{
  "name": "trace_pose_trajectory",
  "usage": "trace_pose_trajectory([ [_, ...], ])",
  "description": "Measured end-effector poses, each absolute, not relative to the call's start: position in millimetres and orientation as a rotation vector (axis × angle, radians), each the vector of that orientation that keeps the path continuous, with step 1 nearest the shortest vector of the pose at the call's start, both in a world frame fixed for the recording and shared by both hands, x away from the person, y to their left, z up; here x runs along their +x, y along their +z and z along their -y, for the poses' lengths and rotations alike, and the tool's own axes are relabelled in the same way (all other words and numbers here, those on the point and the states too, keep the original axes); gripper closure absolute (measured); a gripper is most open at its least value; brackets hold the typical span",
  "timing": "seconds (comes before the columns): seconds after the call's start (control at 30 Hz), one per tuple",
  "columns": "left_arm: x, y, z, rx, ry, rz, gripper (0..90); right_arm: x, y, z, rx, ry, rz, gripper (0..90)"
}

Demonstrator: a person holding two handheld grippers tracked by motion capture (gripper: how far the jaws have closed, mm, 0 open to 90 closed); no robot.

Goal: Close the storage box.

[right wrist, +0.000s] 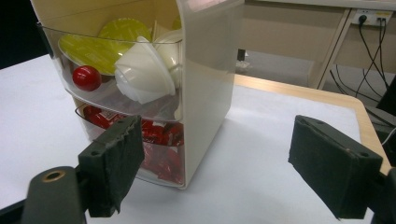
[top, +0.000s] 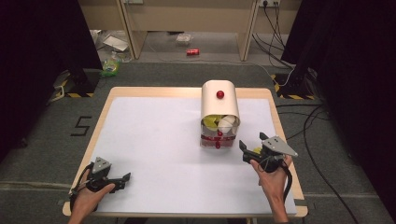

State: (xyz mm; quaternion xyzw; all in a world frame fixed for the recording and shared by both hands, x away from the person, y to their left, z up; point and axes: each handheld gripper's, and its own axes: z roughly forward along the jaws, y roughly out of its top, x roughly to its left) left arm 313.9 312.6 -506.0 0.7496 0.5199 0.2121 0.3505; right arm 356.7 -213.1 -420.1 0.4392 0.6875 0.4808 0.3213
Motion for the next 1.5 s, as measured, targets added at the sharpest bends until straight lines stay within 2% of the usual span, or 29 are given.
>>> trace_pose_trajectory([
  [1.5, 314, -506, -313, 1.941, 0.55, -1.346, 9.4, 340, -428, 224, 1.17, 1.254, -1.81, 17.9],
])
